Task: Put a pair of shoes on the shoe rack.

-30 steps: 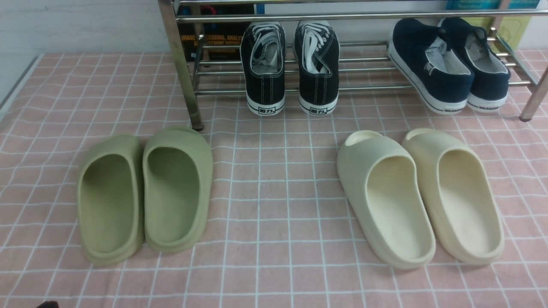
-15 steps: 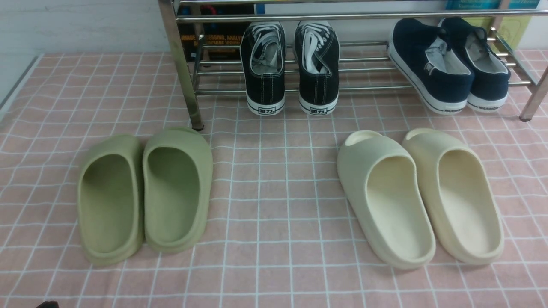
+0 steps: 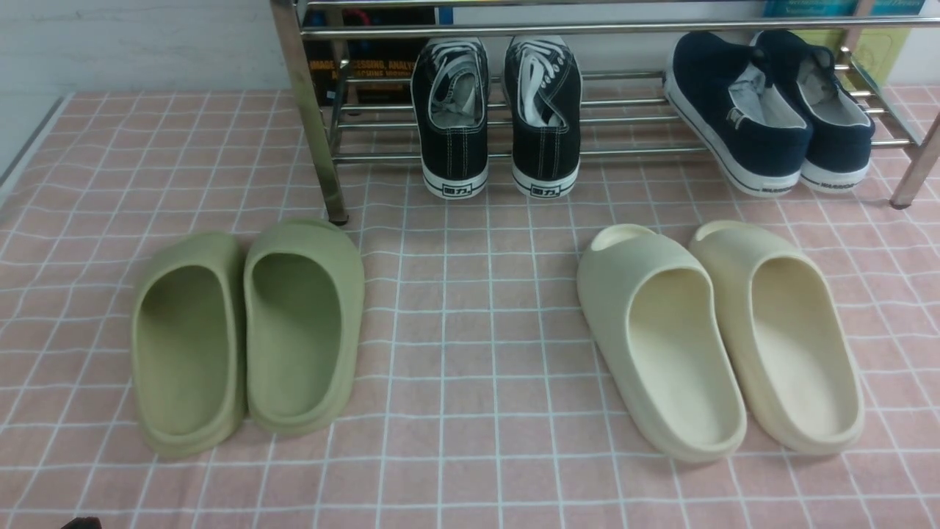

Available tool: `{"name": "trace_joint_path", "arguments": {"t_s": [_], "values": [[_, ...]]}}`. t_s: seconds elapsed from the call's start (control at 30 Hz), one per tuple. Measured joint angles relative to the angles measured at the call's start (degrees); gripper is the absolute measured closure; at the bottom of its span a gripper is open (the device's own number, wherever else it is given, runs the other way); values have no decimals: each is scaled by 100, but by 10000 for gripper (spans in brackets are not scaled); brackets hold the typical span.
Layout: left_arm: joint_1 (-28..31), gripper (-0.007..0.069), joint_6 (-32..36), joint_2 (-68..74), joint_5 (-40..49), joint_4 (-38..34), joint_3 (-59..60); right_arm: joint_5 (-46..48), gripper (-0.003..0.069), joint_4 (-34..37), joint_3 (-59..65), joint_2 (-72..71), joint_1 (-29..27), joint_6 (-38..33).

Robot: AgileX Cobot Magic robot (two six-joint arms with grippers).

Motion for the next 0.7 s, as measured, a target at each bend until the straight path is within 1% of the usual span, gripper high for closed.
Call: {"name": "trace_joint_path", "arguments": {"t_s": [0.7], "values": [[0, 570, 0, 0, 0, 0, 0, 0, 419, 0, 0, 0, 0, 0]]}}
